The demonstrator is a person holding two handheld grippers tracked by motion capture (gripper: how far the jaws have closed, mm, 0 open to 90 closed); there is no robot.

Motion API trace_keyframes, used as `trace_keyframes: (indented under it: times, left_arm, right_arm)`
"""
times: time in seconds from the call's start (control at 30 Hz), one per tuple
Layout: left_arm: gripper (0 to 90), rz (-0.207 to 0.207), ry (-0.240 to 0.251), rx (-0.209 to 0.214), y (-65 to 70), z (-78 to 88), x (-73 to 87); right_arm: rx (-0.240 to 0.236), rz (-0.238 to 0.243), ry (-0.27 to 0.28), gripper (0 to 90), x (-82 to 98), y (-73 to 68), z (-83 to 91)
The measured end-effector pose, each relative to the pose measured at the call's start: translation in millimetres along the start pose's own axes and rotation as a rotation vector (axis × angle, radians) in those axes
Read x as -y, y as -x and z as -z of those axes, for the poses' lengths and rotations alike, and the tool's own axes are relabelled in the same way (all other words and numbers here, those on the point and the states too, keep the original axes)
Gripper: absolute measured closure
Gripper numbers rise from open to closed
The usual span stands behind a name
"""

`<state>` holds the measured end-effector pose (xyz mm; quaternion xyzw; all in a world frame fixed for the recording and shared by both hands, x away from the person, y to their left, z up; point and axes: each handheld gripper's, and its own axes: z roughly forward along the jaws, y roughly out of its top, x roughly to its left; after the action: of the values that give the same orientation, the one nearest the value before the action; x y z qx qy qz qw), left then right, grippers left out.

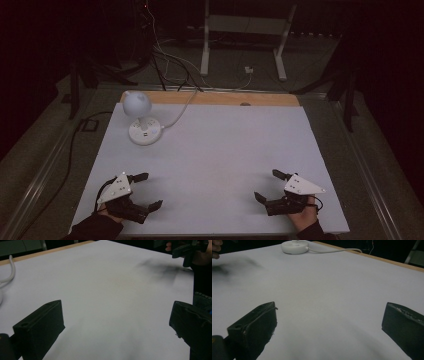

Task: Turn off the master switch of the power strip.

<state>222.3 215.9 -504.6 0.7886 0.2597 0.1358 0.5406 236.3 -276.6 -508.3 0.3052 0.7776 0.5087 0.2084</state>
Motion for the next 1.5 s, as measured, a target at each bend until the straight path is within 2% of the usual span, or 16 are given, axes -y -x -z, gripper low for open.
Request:
trace_keyframes:
  times: [0.23, 0.73, 0.83, 1.1, 1.5]
  left_arm:
    - [0.2, -0.005, 0.0, 0.001, 0.9, -0.5, 0.2]
    - [0.2, -0.025, -0.011, 0.005, 2.3, -1.1, 0.4]
    - [0.2, -0.04, -0.018, 0.01, 3.4, -0.9, -0.3]
    - [0.2, -0.039, -0.026, 0.033, 4.6, -1.5, -1.8]
    - [0.2, -0.041, -0.027, 0.067, 8.4, -1.7, -9.9]
  right_arm:
    - [0.016, 0.032, -0.024, 0.0, 0.5, -1.4, -2.0]
    - [0.021, 0.039, -0.026, 0.0, 0.0, -2.3, -2.1]
    - [0.025, 0.046, -0.024, 0.0, -0.3, -2.6, -2.2]
    - [0.01, 0.039, -0.028, 0.0, -1.3, -3.4, -2.3]
    - [0.021, 0.034, -0.014, 0.0, -2.4, -4.4, -0.5]
